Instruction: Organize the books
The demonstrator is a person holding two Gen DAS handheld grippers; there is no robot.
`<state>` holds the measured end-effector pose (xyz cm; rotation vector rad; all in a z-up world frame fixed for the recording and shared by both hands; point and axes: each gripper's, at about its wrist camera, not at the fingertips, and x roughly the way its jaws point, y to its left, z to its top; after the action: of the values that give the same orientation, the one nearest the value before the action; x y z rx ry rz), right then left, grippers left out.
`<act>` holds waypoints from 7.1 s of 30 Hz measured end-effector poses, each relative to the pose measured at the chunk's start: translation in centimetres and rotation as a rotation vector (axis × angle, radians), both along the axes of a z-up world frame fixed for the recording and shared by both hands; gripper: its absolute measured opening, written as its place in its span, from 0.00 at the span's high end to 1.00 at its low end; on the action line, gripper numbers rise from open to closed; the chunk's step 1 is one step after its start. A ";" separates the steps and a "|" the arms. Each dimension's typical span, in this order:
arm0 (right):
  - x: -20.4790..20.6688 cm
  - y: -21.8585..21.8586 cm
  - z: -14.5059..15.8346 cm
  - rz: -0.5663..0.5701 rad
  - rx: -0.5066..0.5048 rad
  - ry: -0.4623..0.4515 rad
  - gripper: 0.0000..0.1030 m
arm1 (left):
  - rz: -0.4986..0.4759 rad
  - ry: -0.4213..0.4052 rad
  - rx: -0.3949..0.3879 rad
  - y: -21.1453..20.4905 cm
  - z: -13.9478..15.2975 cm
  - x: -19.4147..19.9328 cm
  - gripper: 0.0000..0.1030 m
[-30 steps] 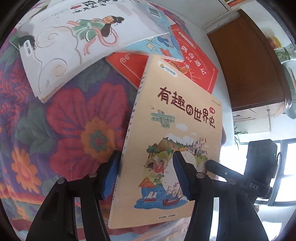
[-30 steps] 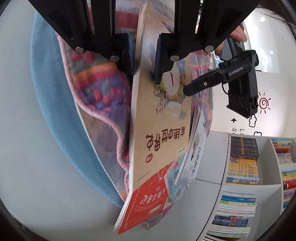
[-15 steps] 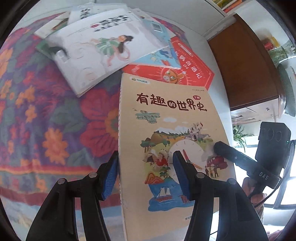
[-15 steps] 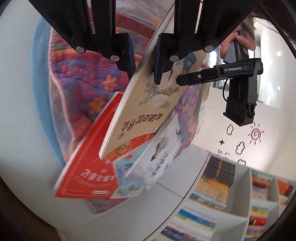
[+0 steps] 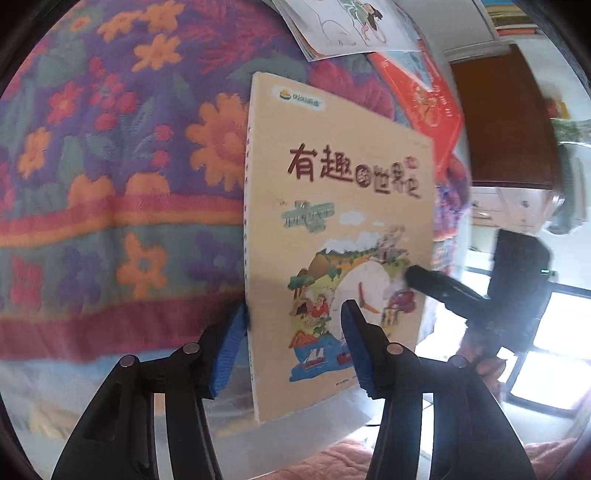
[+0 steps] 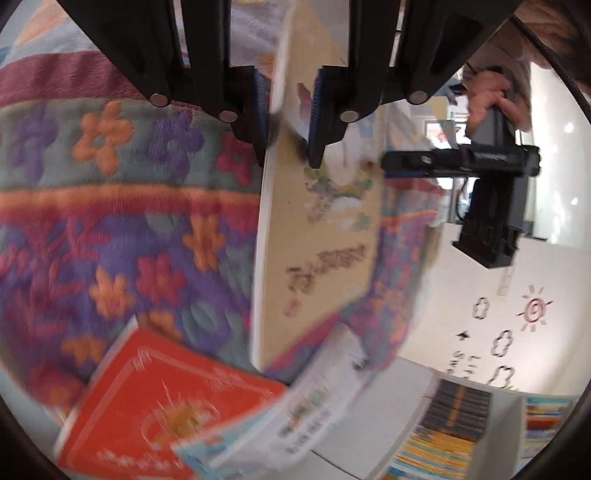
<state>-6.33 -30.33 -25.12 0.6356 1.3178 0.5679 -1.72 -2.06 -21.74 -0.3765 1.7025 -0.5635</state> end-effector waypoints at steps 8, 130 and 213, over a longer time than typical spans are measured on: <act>0.8 -1.9 -3.0 -0.136 0.212 0.078 0.79 | 0.004 0.111 -0.185 0.9 -2.2 2.9 0.53; 19.4 43.9 4.2 0.138 -0.031 -0.094 0.75 | 0.366 -0.391 0.308 40.5 5.4 14.5 0.66; 12.4 4.5 2.3 -0.620 0.043 -0.029 0.33 | -0.122 -0.487 0.181 -2.6 2.0 20.4 0.53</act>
<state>6.02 -25.82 -22.82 1.0146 1.0079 0.0964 18.66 -4.65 -19.71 0.0011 1.2956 -0.5332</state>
